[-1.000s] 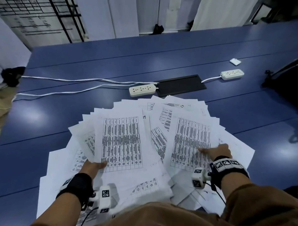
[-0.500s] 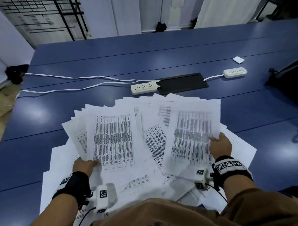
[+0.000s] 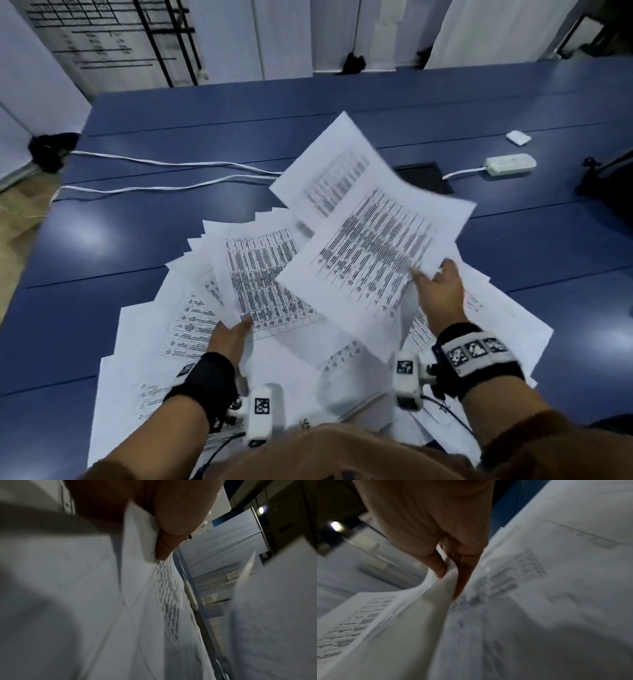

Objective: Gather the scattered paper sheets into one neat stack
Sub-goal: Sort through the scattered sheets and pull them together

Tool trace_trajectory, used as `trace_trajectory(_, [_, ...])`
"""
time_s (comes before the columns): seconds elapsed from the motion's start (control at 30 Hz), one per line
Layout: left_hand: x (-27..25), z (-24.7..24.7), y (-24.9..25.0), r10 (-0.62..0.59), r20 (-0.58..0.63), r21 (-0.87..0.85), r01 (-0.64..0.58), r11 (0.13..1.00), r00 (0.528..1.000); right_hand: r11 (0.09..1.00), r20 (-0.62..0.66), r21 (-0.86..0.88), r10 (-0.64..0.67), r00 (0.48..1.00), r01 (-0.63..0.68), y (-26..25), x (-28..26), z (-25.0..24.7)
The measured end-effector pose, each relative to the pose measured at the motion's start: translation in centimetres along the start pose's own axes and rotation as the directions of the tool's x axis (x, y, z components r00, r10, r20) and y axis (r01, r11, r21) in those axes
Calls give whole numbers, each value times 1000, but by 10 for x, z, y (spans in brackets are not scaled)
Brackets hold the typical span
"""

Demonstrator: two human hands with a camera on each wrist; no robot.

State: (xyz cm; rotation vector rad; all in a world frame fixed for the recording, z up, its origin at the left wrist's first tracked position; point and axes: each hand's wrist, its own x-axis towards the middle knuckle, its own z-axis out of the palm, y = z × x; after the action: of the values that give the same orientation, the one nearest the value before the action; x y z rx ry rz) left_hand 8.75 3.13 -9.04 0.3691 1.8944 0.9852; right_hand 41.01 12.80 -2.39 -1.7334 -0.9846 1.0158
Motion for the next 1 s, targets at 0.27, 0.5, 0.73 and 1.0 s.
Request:
trace_trajectory(0.27, [-4,18,-5,6,83,-41,-3,999,997,917,439,-316,369,819,-244,59,-34,29])
trace_trajectory(0.5, [-17,22,14,21,54,-3,-21,1000,998,900,594,-347,429,680,-265,56,-41,21])
trace_trajectory(0.73, [-4,19,13,25,34,15,-25,1000,999,887,580,-434,409,704,-159,59,-37,19])
trace_trajectory(1.0, [10,-1,14,39,87,105,-48,993,995,800,265,-589,60,962,113,36,0,3])
